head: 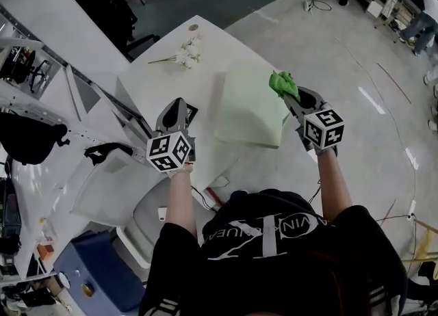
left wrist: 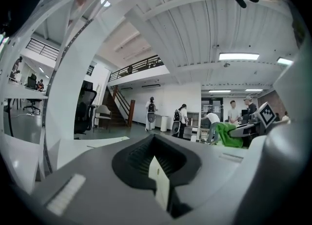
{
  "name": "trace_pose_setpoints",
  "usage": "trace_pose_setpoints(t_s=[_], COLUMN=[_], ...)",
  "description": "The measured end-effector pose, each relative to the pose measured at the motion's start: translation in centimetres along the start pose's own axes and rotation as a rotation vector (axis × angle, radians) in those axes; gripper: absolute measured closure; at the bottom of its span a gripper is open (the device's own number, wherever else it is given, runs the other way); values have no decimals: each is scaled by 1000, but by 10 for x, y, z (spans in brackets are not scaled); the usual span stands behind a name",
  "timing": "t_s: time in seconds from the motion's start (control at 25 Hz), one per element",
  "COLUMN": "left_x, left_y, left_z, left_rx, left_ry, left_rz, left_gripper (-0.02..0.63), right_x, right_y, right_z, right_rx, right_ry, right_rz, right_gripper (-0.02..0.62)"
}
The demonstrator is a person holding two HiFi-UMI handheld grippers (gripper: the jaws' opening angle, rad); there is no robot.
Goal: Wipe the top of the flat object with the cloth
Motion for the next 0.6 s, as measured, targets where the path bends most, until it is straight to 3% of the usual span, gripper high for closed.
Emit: trace_pose_setpoints(t_s=[0.6], left_x=[-9], left_y=[13], left_z=[56], left_rx=[-138], left_ry=[-72], left_rz=[3], left_gripper=[595], right_x=[0], right_y=[2], right_z=[44], right_rx=[-132], right_ry=[-7], right_rz=[8], right_gripper=[514])
Point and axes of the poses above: the fingertips, and each gripper's own axes: y backward along the fingers, x to its left, z out of its top, the point moved 4 cm from there along y, backward along the fingers, and after that the axes turned 12 degrees about -z, right-handed, at the moved point
